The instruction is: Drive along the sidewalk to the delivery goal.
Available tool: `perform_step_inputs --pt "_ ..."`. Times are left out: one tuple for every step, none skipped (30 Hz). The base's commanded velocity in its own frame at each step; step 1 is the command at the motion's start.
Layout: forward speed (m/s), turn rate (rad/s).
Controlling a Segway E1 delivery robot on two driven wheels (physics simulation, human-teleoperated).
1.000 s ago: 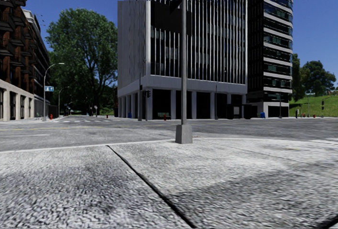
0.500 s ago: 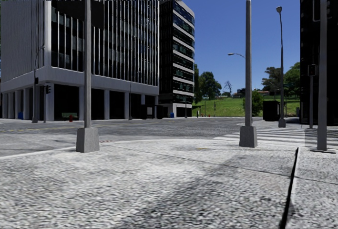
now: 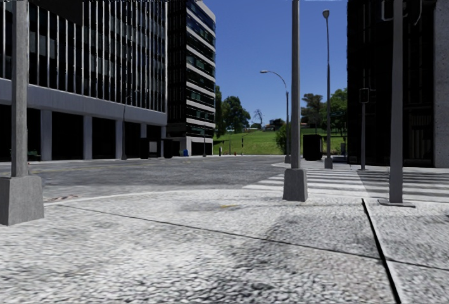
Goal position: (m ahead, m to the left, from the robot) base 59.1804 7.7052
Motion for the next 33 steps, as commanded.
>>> perform_step_inputs --pt "1.55 -0.36" --pt "1.55 -0.44" --pt "1.55 -0.67" --pt "1.55 -0.91" --pt "1.55 -0.99" --pt "1.55 -0.99" --pt "1.55 -1.02" --pt "1.55 -1.02" --pt "1.55 -1.02" --pt "1.55 -1.02" --pt "1.55 -0.85" --pt "1.55 -0.85" --pt "1.55 -0.79" --pt "1.55 -0.73" --pt "1.55 0.0" --pt "1.55 0.0" --pt "1.55 0.0" --pt "1.55 0.0" --pt "1.55 0.0" --pt "1.55 0.0" --pt "1.55 0.0" --pt "1.55 0.0" --pt "1.55 0.0" --pt "1.55 0.0" --pt "1.55 0.0" --pt "1.55 0.0" --pt "1.55 0.0" --pt "1.55 0.0" --pt "1.55 0.0" --pt "1.55 0.0" --pt "1.55 0.0" --pt "1.55 0.0" --pt "1.55 0.0"
